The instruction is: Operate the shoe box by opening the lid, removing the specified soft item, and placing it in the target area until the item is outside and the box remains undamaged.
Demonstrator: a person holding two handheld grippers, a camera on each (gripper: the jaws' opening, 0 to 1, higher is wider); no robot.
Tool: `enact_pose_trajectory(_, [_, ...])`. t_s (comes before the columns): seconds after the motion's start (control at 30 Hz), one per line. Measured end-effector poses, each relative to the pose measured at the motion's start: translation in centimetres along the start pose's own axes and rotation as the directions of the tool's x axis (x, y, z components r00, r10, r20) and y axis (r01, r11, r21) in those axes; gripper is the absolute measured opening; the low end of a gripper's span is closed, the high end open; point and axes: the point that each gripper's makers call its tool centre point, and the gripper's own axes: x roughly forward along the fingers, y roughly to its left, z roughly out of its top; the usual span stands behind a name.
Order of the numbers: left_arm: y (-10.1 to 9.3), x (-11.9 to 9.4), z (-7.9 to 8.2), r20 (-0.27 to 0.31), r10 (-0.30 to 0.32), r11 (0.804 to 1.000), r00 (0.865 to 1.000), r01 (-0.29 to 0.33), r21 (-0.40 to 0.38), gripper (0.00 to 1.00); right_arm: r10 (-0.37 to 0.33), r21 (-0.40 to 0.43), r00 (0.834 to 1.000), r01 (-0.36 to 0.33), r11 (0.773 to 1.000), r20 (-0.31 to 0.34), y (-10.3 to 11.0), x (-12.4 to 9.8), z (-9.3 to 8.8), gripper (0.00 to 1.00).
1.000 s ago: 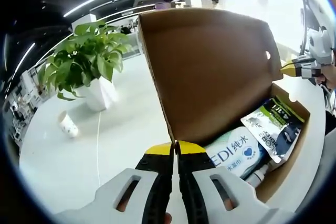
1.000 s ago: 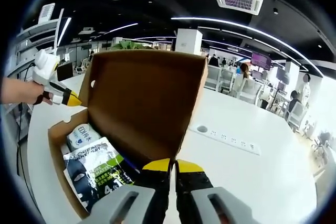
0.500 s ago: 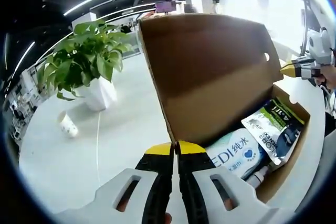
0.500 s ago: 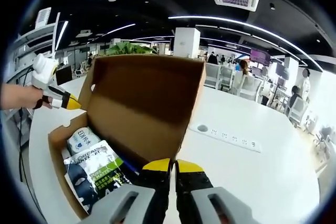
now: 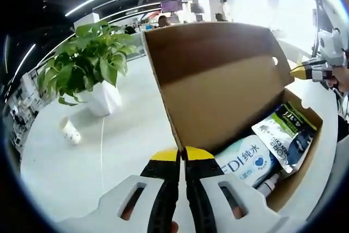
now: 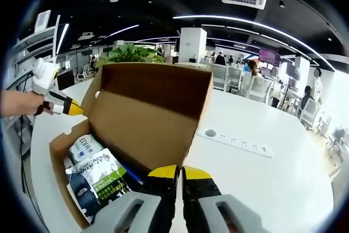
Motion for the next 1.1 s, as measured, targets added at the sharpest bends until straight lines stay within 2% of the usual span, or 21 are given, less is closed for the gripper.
enact_pose_trajectory(1.1, [0.09,0.40,0.45,-0.007,-0.001,1.000,1.000,0.001,-0.012,0.02,0.002,0.016,1.000,-0.002,1.000,-0.013,-0.41,0.93,0.16,0.00])
